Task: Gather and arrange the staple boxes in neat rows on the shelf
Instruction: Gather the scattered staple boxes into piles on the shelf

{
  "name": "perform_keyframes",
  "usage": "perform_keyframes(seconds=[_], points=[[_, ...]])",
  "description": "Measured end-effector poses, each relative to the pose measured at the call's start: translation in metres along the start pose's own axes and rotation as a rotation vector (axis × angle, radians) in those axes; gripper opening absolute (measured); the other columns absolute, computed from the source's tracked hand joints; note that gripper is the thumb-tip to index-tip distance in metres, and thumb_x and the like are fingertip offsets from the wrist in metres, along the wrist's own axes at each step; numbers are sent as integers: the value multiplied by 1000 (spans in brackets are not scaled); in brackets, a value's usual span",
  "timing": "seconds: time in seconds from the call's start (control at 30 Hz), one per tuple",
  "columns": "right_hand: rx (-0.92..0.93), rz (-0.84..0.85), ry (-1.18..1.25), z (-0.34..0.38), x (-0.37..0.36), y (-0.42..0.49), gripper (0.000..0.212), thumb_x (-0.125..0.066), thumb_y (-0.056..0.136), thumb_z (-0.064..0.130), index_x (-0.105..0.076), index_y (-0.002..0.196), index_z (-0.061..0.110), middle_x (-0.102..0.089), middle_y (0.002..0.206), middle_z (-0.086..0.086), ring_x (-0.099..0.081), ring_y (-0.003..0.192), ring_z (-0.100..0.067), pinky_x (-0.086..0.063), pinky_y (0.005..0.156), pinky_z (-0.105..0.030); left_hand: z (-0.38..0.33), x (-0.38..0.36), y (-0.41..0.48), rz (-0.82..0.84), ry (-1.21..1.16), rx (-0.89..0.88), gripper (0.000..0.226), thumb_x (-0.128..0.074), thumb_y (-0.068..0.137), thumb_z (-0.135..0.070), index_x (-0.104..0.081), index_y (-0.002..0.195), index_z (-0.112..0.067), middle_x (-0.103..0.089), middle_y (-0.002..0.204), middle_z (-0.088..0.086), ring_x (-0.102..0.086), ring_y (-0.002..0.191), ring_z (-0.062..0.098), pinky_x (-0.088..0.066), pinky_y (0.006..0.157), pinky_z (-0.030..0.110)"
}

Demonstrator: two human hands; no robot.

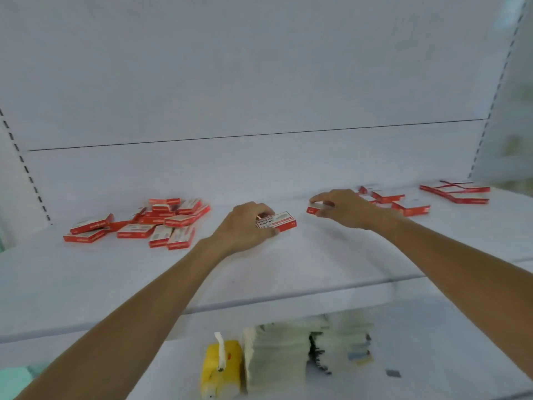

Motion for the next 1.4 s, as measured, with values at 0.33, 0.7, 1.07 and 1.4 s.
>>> perform_keyframes(seconds=[0.33, 0.7, 1.07, 1.4], points=[[-290, -46, -116, -209, 83, -127, 41, -40, 98, 33, -45, 137, 22, -43, 145, -3, -37, 133, -22, -25, 111, -31, -201, -142, 75, 116, -139, -266, 39, -63, 84, -28, -57, 120, -16, -60, 122, 1, -54, 110, 16, -38, 88, 23], [-411, -138, -112, -315, 122, -158, 38, -42, 97, 21, -48, 133, 13, -48, 140, -6, -43, 129, -23, -28, 108, -29, -282, -206, 140, 150, -165, -374, 38, -62, 84, -33, -58, 118, -18, -61, 119, 1, -55, 103, 14, -42, 87, 26], [-383, -229, -43, -395, 144, -112, 37, -53, 93, 32, -58, 121, 10, -61, 122, -9, -53, 112, -24, -29, 76, -16, -305, -241, 223, 131, -127, -305, 40, -65, 82, -33, -58, 119, -19, -59, 122, 2, -55, 110, 18, -43, 96, 35], [-153, -145, -117, -462, 155, -17, 34, -54, 92, 26, -55, 124, 16, -63, 116, -12, -55, 107, -27, -41, 88, -32, -307, -251, 289, -50, -79, -89, 32, -63, 83, -27, -59, 112, -16, -61, 108, 1, -54, 96, 16, -44, 87, 33]])
Point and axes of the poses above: each hand's wrist, its own y-axis towards the middle knuckle, its own x-axis out of the back of the hand, z = x × y, the point moved 5 cm from there along y, towards the middle knuckle
